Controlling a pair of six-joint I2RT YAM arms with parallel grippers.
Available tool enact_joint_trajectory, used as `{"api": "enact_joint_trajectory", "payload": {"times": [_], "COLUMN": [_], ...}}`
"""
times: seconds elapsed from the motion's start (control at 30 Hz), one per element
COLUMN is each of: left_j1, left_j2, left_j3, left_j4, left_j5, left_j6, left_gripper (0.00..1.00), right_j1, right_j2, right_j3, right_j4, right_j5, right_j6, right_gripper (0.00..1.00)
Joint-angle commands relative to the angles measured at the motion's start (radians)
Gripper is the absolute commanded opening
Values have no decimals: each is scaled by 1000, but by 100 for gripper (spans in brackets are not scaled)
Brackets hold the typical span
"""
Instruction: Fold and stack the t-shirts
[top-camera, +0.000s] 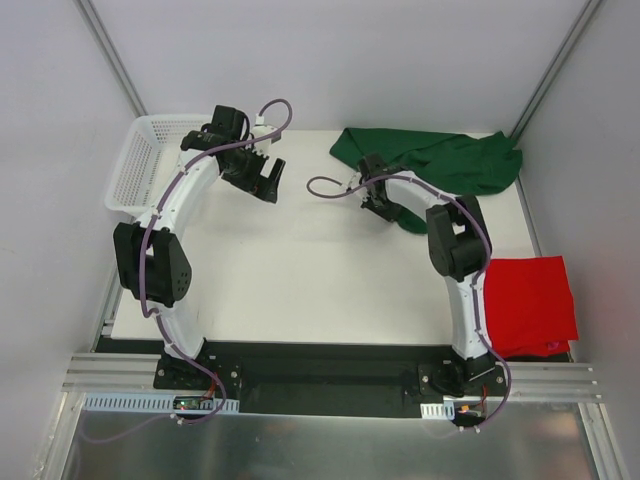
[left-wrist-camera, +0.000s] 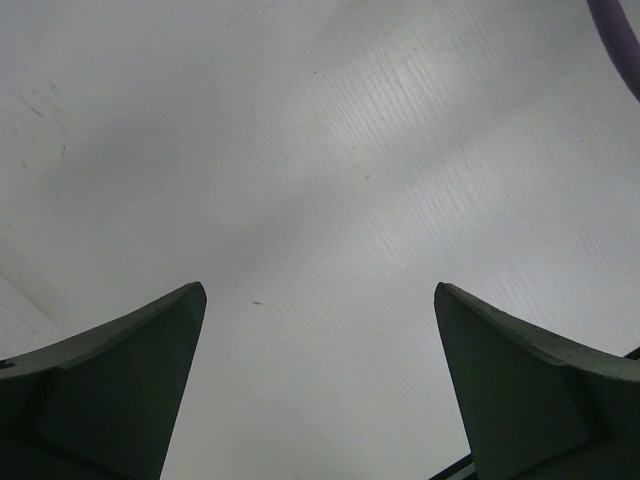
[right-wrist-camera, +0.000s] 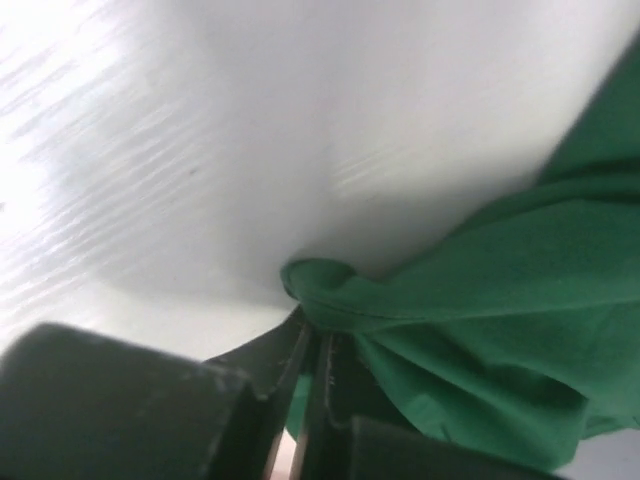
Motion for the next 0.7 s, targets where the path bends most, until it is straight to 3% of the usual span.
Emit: {"api": "enact_joint_trajectory", "payload": {"times": [0.0, 0.13, 0.37, 0.5, 0.67], "left_j1": [-1, -1, -2, -4, -13], "left_j2": [-41, -29, -9, -1, -12], "left_j3": [-3, 6, 35, 46, 35], "left_j4": [4, 5, 4, 4, 4], "left_j5": [9, -3, -3, 4, -6], "left_j6": [18, 24, 24, 17, 24], "left_gripper": [99, 99, 99, 99, 99], "right_j1": [58, 133, 236, 263, 254], "right_j2": [-131, -275, -485, -542, -620], "right_j3": [-98, -192, -161, -106, -59], "right_j4": [-101, -202, -466, -532, -554], "right_j5": [-203, -354, -592, -534, -321], "right_j6": [-42, -65, -68, -42, -44], "right_gripper": [1, 1, 1, 1, 1]}}
